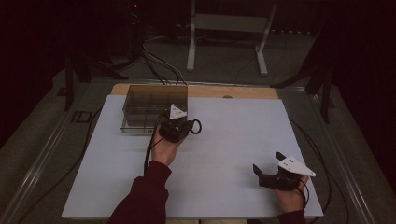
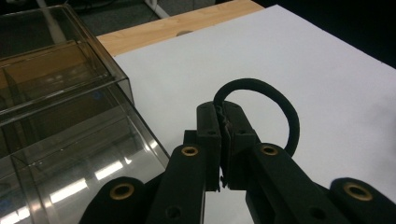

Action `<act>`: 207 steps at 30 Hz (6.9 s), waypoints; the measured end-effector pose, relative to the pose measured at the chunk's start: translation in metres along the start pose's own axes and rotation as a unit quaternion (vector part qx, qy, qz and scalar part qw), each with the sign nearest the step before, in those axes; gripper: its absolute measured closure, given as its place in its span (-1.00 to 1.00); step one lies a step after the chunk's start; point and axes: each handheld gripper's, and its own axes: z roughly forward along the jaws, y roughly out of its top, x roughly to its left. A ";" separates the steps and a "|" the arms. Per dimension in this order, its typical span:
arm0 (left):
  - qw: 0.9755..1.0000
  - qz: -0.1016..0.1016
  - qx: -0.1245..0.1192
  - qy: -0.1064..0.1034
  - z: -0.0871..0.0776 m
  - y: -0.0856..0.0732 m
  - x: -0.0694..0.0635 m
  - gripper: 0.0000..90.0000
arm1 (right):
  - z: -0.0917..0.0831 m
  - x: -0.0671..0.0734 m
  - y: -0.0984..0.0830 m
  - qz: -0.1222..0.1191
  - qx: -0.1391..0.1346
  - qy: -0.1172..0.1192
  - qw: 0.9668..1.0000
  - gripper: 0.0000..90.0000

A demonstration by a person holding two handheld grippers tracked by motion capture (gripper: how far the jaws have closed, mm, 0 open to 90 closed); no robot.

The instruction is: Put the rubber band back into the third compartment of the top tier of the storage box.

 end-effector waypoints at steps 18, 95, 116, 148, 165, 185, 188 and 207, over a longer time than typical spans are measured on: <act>1.000 -0.015 -0.003 0.017 -0.001 0.002 0.015 0.96 | 0.000 0.000 0.000 -0.001 0.001 0.002 1.000 -1.00; 0.997 -0.018 0.013 0.072 0.000 -0.005 0.052 0.95 | 0.002 0.002 0.000 -0.005 0.004 0.007 1.000 -1.00; 0.996 -0.030 0.040 0.079 0.006 -0.018 0.059 0.95 | 0.002 0.002 0.000 -0.005 0.007 0.007 1.000 -1.00; 0.996 -0.034 0.024 0.080 0.004 -0.021 0.052 0.20 | 0.002 0.002 0.000 -0.006 0.007 0.006 1.000 -1.00; 0.995 -0.060 -0.043 0.072 -0.018 -0.018 0.057 -0.27 | 0.002 0.002 0.000 -0.008 0.007 0.006 1.000 -1.00; 0.991 -0.071 -0.081 0.074 -0.054 -0.023 0.074 -0.96 | 0.003 0.003 0.000 -0.011 0.010 0.006 1.000 -1.00; 0.991 -0.071 -0.082 0.074 -0.057 -0.024 0.076 -0.96 | 0.003 0.003 0.000 -0.011 0.009 0.005 1.000 -1.00; 0.992 -0.024 -0.084 0.092 -0.093 -0.062 0.081 -0.99 | 0.003 0.004 0.000 -0.013 0.009 0.007 1.000 -1.00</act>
